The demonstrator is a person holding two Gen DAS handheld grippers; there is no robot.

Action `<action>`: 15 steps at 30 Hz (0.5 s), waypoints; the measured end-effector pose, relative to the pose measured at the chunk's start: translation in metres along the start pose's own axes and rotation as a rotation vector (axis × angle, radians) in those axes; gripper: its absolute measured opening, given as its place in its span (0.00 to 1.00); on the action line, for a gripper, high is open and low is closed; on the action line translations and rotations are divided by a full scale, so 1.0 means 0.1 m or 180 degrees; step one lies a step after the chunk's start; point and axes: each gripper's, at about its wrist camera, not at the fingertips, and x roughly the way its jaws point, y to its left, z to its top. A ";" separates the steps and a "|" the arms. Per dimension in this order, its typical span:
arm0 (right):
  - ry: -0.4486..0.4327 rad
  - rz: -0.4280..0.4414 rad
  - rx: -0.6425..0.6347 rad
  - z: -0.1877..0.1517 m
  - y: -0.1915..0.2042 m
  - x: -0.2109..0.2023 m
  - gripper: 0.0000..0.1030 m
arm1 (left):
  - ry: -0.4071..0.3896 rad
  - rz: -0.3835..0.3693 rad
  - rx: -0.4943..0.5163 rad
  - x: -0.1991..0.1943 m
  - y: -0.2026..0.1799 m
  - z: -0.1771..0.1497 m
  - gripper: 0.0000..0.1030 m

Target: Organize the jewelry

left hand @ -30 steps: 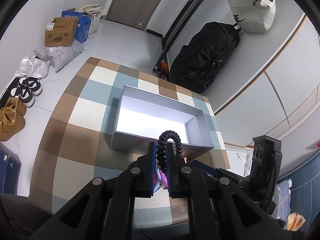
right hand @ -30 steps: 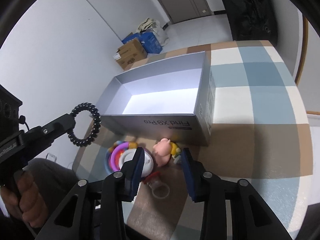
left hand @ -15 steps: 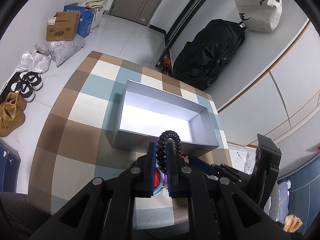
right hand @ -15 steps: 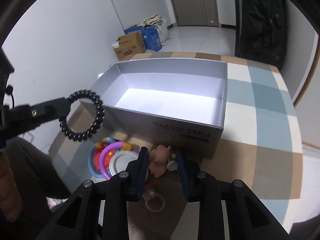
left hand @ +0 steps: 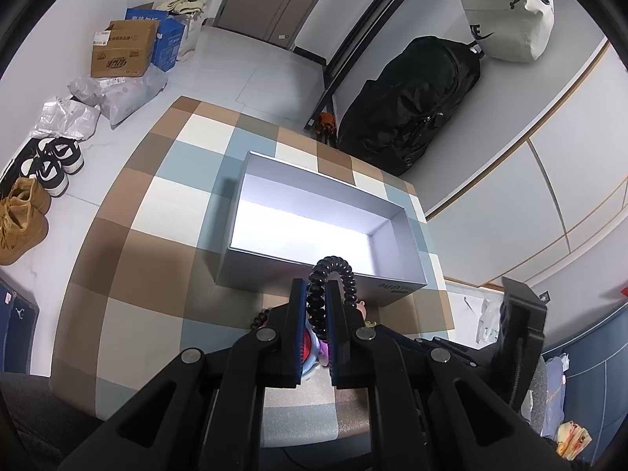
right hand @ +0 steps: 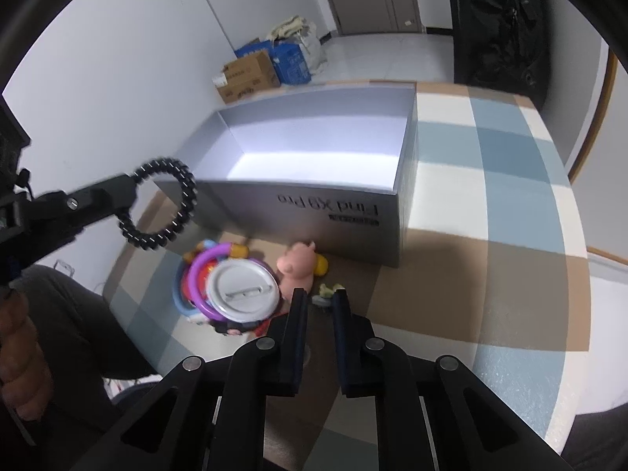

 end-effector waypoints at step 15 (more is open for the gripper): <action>-0.0360 0.0025 -0.0007 0.10 0.04 -0.26 0.08 | -0.0102 -0.0031 -0.0006 -0.04 -0.02 0.04 0.05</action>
